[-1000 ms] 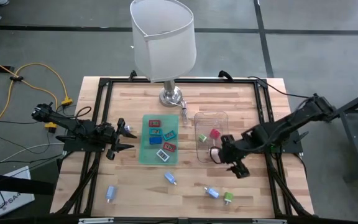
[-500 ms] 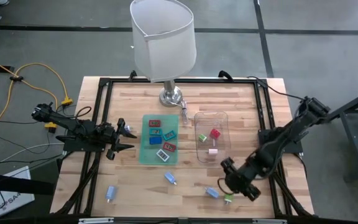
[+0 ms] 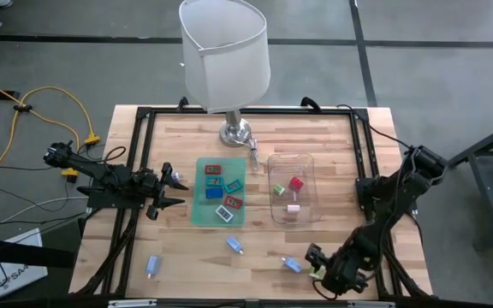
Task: Pick & Place Office items
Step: Put the green charger adapter into the transparent bin
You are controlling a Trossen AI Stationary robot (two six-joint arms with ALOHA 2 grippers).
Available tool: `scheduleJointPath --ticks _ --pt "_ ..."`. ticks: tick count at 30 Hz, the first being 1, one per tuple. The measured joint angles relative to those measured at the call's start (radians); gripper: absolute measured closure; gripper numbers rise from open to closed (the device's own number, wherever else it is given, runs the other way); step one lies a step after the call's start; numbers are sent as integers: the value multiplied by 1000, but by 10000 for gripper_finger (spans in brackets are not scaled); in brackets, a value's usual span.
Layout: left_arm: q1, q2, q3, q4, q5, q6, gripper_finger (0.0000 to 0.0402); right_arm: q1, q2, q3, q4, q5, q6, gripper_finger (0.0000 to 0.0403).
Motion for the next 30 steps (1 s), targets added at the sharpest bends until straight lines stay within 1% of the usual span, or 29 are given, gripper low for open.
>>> scheduleJointPath --ticks 7,10,18,30 --pt "0 0 0 0 0 0 216 0 35 0 8 80 -125 117" --pt "0 0 0 0 0 0 216 0 59 0 14 93 -164 117" --pt "0 0 0 0 0 0 216 0 114 0 52 88 -180 117" --pt "0 0 0 0 0 0 216 1 170 0 29 98 -179 117"
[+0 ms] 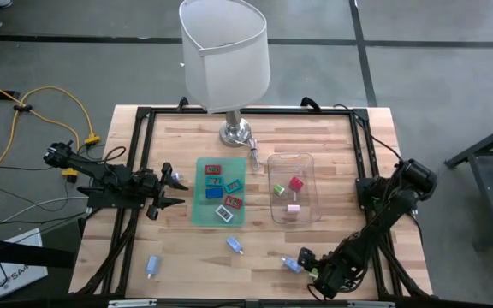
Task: Pick & Place Office items
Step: Put the green charger adapter into the transparent bin
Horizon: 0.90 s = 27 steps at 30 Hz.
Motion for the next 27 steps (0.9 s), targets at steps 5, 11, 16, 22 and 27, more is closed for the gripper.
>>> scheduleJointPath --ticks 5,11,16,22,27 --pt "0 0 0 0 0 0 216 0 28 0 2 1 -6 117" --pt "0 0 0 0 0 0 216 0 33 0 5 1 -8 117" --pt "0 0 0 0 0 0 216 0 36 0 1 1 -8 117" --pt "0 0 0 0 0 0 216 0 36 0 0 1 -8 117" --pt "0 0 0 0 0 0 216 0 36 0 0 1 -8 133"
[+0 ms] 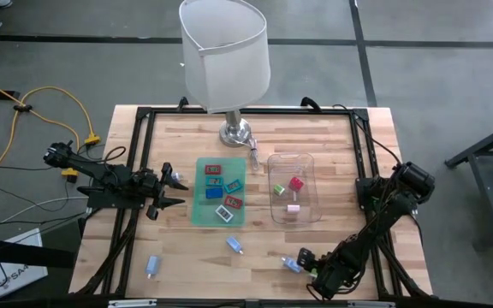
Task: Pick & Place Office items
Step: Put the green charger adapter into the transparent bin
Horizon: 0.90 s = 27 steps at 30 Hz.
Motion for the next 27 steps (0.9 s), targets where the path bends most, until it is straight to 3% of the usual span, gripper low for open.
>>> scheduleJointPath --ticks 21,27 --pt "0 0 0 0 0 0 216 0 0 0 8 -4 0 248" --pt "0 0 0 0 0 0 216 0 0 0 9 -27 0 258"
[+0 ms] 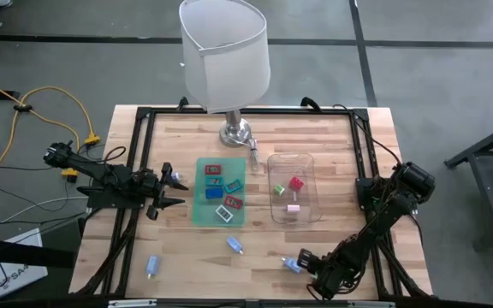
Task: Pick & Place Office items
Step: Put the green charger adapter into the transparent bin
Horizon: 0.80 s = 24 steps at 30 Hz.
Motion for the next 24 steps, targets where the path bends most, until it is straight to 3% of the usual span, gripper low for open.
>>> scheduleJointPath --ticks 17,24 --pt "0 0 0 0 0 0 216 0 -6 0 0 -5 8 263" --pt "0 0 0 0 0 0 216 -13 -73 0 -19 -5 45 263"
